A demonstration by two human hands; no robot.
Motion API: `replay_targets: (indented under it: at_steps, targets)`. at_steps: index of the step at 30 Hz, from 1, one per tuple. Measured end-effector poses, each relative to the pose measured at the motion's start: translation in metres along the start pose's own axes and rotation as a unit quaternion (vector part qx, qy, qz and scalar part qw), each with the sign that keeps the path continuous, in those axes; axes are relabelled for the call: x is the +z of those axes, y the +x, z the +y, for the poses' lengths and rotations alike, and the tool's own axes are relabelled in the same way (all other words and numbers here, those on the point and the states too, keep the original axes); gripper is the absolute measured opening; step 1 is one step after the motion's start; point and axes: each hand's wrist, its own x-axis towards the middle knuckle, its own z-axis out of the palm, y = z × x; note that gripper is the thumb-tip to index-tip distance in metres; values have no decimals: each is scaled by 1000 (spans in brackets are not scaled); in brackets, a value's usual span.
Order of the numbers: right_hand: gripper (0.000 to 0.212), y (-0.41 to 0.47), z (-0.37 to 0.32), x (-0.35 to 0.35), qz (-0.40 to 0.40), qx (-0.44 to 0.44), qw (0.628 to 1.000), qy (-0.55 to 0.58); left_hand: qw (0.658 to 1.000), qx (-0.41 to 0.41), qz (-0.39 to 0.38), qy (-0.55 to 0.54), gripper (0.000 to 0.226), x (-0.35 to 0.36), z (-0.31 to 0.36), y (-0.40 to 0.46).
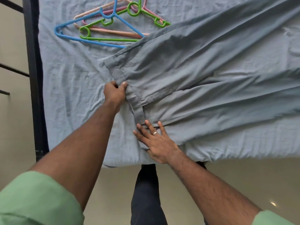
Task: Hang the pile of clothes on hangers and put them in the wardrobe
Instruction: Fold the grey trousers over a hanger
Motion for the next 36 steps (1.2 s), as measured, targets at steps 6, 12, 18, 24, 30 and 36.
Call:
replay_targets:
  at_steps: [6,12,18,24,30,36]
  targets:
    - [67,32,-66,-6,-36,-36,997,53,995,-5,49,82,24,-64,-21,12]
    - [77,61,-104,-6,-77,-51,994,50,984,-12,81,158,36,-115,-28,10]
    - [70,29,-48,-46,-10,19,998,63,973,98,2,211,40,-83,1,-30]
    - [64,-34,61,-106,47,178,982,47,935,198,-178,233,27,20,75,-89]
    - [58,-101,163,-127,155,299,930,148,886,260,-273,269,24,138,137,-137]
    - [23,-220,288,-118,363,535,725,239,836,288,-330,332,34,277,160,-194]
